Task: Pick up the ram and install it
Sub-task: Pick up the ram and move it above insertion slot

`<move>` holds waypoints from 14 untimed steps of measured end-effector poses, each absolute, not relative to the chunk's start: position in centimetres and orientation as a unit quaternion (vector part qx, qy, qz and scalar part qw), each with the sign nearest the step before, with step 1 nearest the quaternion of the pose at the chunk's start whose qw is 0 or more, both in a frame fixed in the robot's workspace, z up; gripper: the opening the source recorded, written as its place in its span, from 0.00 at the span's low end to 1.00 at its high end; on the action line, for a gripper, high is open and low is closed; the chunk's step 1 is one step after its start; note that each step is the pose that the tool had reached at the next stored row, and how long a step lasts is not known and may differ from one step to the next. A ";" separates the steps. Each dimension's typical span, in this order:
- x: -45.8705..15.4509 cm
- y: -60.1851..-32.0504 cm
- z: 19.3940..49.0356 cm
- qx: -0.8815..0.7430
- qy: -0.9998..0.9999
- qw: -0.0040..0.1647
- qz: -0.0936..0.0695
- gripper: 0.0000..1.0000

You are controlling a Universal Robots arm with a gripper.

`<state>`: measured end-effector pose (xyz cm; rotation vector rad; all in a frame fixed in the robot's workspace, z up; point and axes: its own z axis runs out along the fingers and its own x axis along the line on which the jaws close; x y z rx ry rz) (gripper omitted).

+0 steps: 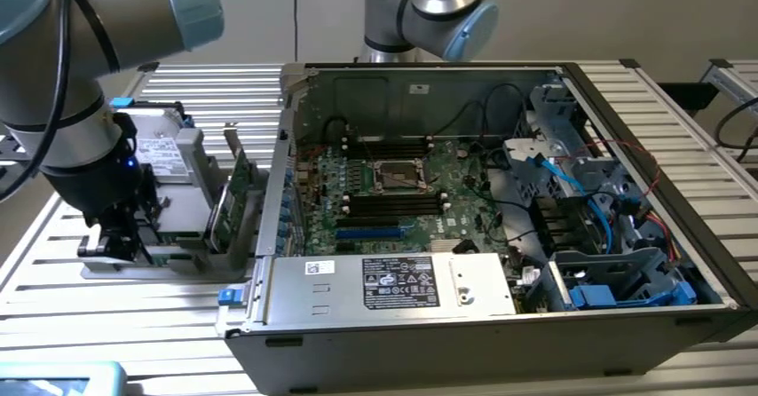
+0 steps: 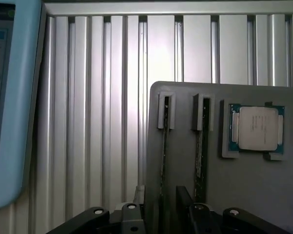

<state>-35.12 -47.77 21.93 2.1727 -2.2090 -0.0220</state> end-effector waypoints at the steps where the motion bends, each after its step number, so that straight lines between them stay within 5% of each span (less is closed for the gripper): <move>1: -35.1 -47.7 21.7 0.701 -0.713 0.022 -0.007 0.38; 14: -35.1 -47.3 20.7 0.701 -0.713 0.023 -0.008 0.38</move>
